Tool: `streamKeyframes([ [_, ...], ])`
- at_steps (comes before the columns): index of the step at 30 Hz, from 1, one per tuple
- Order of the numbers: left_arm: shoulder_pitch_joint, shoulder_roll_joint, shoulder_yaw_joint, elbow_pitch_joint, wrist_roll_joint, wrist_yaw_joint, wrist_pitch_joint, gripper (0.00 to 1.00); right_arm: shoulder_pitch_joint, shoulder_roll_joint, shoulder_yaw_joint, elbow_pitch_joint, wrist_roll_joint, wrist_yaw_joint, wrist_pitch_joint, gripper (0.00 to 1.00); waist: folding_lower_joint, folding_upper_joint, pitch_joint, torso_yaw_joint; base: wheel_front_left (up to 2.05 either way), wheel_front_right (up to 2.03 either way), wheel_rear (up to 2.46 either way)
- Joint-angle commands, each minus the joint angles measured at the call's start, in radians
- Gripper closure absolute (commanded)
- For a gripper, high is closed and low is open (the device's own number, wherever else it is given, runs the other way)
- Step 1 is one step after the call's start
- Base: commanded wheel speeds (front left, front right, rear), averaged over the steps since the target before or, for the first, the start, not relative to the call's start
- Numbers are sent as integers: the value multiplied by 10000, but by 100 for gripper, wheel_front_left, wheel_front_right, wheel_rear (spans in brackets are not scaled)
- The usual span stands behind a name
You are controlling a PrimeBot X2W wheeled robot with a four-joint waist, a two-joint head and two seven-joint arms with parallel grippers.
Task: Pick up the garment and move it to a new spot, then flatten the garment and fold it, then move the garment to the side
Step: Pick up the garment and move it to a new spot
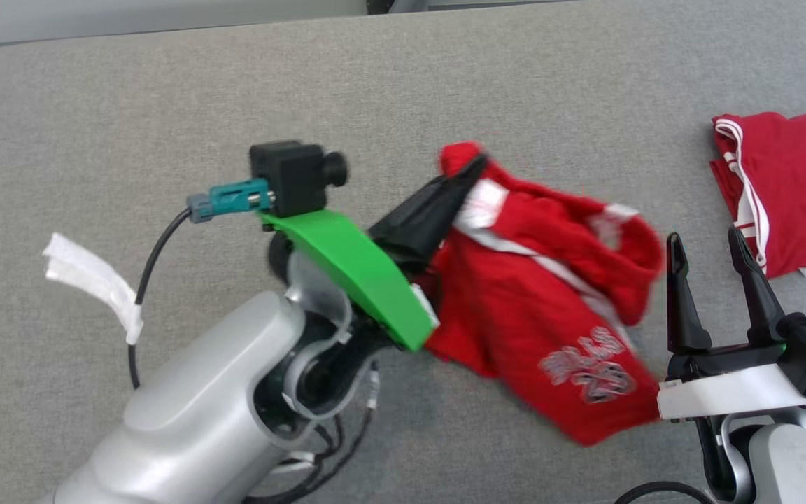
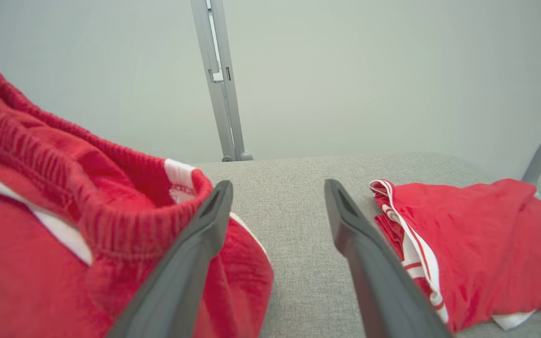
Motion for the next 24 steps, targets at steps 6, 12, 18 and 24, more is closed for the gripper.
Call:
streamKeyframes([
  [6, 539, 196, 589, 2970, -209, -62, -711, 100, -92, 1, 119, 99, 121, -16, -40, 0, 1, -1, 9, -201, 0, 0, 0],
  [12, 743, 55, 681, 5387, -423, -398, -855, 100, -11, 2, 149, 202, 34, -16, -41, 0, 1, -1, -66, -128, 0, 0, 0],
  [18, 861, -81, 195, 6444, 176, -958, -1243, 0, 164, -1, 199, 329, -33, -16, -41, 0, 1, -1, -335, 61, 0, 0, 0],
  [24, 1201, 535, -324, 5822, 1481, -1091, -2379, 0, 424, -1, 173, 340, -101, -16, -41, 0, 1, -1, -766, 85, 0, 0, 0],
])
